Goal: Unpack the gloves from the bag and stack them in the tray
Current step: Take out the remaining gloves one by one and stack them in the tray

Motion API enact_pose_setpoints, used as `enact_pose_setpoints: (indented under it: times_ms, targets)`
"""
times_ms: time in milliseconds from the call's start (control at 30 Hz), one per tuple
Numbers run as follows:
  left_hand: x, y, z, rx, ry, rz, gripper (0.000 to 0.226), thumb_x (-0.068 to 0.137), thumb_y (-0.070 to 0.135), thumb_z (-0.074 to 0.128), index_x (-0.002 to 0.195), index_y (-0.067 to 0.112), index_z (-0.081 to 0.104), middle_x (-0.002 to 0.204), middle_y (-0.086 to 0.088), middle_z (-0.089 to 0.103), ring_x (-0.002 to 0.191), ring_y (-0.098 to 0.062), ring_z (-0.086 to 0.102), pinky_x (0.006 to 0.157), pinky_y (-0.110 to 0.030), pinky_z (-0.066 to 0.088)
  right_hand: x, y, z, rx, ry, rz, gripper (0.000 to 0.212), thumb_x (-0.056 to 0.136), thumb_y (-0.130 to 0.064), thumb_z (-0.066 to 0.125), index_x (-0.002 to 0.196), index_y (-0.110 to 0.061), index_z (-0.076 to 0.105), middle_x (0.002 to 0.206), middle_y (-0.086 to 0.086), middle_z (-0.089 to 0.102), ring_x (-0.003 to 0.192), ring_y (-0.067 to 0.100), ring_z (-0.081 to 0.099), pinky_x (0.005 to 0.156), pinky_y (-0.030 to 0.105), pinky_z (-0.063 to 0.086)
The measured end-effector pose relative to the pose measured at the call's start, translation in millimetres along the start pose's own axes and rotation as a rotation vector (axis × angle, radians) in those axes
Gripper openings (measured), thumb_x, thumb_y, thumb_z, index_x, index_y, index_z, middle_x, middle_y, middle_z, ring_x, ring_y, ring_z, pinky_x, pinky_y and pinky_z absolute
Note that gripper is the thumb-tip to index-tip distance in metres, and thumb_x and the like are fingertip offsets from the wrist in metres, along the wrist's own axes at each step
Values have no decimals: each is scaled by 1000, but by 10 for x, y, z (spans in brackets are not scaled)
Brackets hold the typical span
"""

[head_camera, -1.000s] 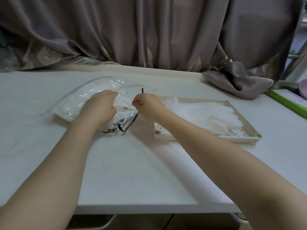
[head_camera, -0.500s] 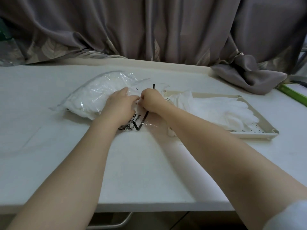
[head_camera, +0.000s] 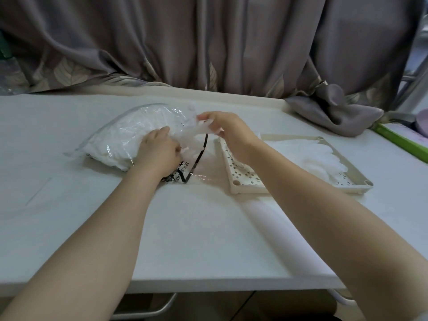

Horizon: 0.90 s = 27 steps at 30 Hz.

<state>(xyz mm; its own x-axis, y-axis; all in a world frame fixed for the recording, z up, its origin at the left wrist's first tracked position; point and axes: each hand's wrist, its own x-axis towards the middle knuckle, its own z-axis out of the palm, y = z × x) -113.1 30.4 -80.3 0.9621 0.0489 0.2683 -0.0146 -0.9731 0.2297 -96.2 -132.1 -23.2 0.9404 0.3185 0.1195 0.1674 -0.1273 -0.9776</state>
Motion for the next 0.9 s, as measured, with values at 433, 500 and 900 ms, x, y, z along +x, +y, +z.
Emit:
enact_pose_setpoints:
  times_ms: [433, 500, 900]
  targets:
    - [-89, 37, -75, -91, 117, -56, 20, 85, 23, 58, 86, 8, 71, 142, -10, 41, 133, -28, 28, 108, -32, 23, -115, -296, -401, 1156, 62, -64, 33, 96, -17, 41, 66, -11, 51, 62, 5, 55, 68, 23, 56, 95, 50, 45]
    - [-118, 160, -134, -241, 349, 19, 23, 84, 25, 55, 89, 6, 68, 133, -12, 50, 128, -28, 36, 106, -31, 25, -193, -273, -406, 1126, -1, -47, 33, 97, -17, 39, 66, -11, 50, 61, 4, 53, 64, 22, 55, 87, 48, 50]
    - [-324, 868, -353, -807, 0, 173, 11, 86, 17, 59, 86, 9, 67, 83, -17, 67, 71, -20, 57, 67, -29, 41, -493, -380, -889, 1150, -39, -164, 17, 80, -14, 46, 63, -12, 46, 59, 3, 51, 55, 21, 52, 77, 35, 50]
